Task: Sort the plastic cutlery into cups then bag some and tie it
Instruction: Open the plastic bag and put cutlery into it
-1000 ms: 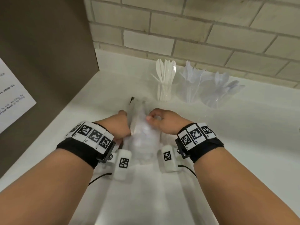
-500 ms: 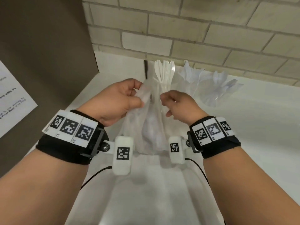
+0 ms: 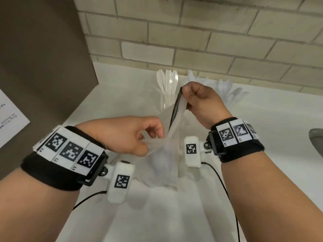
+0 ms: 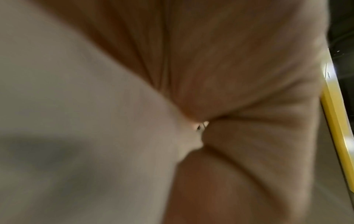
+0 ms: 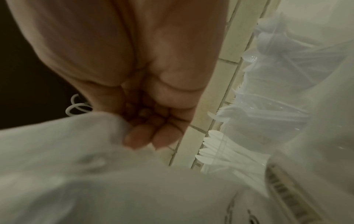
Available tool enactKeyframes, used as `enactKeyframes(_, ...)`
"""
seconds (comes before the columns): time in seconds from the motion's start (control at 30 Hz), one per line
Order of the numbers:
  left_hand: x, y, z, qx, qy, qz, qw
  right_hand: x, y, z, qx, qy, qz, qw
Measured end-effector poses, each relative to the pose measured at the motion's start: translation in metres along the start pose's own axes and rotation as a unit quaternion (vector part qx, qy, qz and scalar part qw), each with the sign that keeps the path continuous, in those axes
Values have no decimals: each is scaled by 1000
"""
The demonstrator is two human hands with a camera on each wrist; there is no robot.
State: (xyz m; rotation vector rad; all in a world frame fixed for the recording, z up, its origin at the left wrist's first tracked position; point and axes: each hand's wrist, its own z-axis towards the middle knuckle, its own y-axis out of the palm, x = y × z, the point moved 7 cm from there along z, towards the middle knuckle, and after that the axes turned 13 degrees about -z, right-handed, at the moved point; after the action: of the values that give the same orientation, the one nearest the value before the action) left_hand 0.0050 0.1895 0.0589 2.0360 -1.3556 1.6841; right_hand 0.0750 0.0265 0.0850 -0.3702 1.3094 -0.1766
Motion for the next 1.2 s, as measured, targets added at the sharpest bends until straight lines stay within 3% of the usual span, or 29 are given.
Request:
enactKeyframes(0.13,-4,-13,3,53,-67,87,993,-9,-40,1,193,29,-31,980)
enactKeyframes(0.23,10,-48,0,216,-42,139,966,-12,-74,-3,324,79,-113,936)
enactKeyframes(0.3,19,-74,-11,348,-2,111,931,-17,-86,-7,353,89,-210,907)
enactKeyframes(0.37,25,-90,-21,446,65,20,892,-29,-82,-8,336,73,-336,877)
enactKeyframes(0.47,41,-86,-21,475,170,-76,860,-66,-44,-16,298,-29,-450,841)
enactKeyframes(0.57,64,-71,-19,466,247,-85,845,-96,6,-19,212,-154,-456,851)
enactKeyframes(0.63,74,-67,-20,472,275,-81,833,-104,27,-17,139,-187,-428,873)
enactKeyframes(0.83,61,-75,-25,437,292,-241,816,-106,2,-1,166,-168,-360,902)
enactKeyframes(0.93,64,-78,-27,449,294,-222,814,-113,11,-2,133,-184,-337,914)
enactKeyframes(1.03,68,-77,-26,468,302,-202,806,-118,16,-2,145,-193,-319,917)
enactKeyframes(1.2,60,-90,-34,541,305,-182,762,-101,5,-1,147,-148,-373,904)
